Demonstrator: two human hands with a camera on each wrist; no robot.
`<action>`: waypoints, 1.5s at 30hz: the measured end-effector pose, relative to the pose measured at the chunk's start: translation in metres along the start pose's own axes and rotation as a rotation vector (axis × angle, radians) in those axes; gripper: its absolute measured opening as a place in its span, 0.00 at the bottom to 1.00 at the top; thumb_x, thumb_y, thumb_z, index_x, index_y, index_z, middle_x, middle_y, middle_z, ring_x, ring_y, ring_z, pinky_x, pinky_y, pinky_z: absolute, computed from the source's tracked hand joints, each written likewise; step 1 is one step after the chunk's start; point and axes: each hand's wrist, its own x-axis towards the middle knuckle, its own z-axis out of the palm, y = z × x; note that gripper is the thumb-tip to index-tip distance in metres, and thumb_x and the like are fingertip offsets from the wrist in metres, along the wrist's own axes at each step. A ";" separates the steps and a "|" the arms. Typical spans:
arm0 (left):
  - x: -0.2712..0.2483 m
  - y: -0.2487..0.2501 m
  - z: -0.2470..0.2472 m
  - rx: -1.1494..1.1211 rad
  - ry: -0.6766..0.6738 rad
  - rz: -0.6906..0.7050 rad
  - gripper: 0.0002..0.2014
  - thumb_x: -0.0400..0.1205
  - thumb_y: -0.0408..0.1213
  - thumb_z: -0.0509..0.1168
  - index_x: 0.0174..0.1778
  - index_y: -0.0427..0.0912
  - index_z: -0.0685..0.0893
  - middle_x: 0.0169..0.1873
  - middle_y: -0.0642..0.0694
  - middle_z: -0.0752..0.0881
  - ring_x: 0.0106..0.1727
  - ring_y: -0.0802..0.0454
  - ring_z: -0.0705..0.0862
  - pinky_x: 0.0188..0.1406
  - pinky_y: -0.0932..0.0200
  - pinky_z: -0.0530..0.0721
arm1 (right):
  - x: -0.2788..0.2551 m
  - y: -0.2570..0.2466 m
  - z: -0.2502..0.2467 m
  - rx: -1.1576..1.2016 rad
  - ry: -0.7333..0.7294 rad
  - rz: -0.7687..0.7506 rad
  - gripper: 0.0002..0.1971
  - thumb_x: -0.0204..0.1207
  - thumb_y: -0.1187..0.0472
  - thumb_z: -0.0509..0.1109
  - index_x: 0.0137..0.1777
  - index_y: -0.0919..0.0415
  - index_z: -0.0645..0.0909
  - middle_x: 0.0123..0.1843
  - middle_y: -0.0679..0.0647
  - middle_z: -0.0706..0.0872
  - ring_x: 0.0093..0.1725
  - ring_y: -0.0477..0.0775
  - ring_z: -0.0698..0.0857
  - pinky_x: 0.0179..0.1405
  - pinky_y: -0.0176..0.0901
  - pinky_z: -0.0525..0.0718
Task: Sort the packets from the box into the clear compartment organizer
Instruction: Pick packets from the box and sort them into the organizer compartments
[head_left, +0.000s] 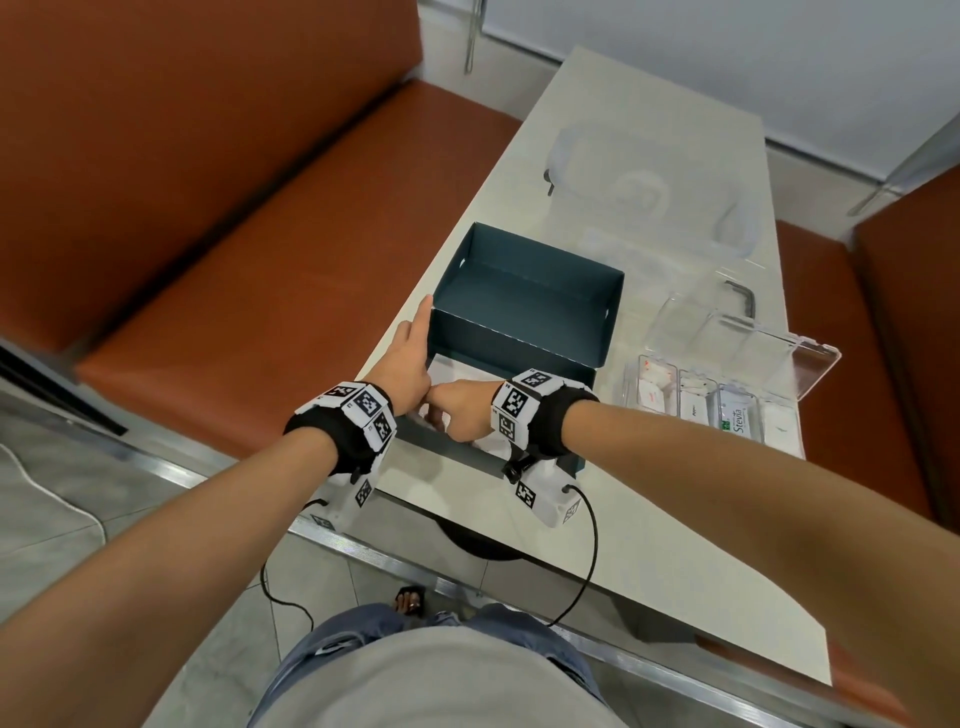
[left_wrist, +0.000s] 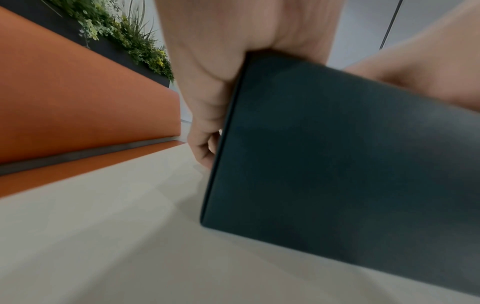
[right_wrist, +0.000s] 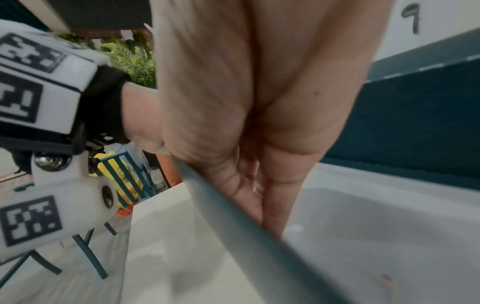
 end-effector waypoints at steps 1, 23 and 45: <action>0.000 0.000 0.000 0.001 0.000 -0.004 0.47 0.80 0.18 0.59 0.86 0.51 0.40 0.73 0.36 0.67 0.49 0.38 0.83 0.49 0.46 0.85 | 0.000 0.000 0.001 0.005 -0.003 0.002 0.23 0.77 0.73 0.60 0.72 0.63 0.71 0.66 0.60 0.81 0.63 0.60 0.80 0.52 0.41 0.78; 0.000 -0.001 0.002 -0.029 0.003 -0.009 0.46 0.80 0.17 0.57 0.86 0.52 0.40 0.70 0.38 0.68 0.43 0.37 0.83 0.43 0.43 0.85 | -0.001 -0.001 -0.004 0.123 -0.133 0.082 0.29 0.76 0.75 0.55 0.78 0.62 0.66 0.71 0.64 0.76 0.64 0.65 0.82 0.56 0.50 0.86; 0.001 0.000 0.003 0.011 0.038 0.001 0.45 0.81 0.17 0.57 0.86 0.50 0.42 0.73 0.37 0.68 0.53 0.40 0.82 0.51 0.52 0.82 | -0.020 0.019 -0.004 0.346 0.019 -0.083 0.19 0.69 0.56 0.81 0.29 0.55 0.71 0.26 0.45 0.73 0.27 0.40 0.74 0.29 0.29 0.77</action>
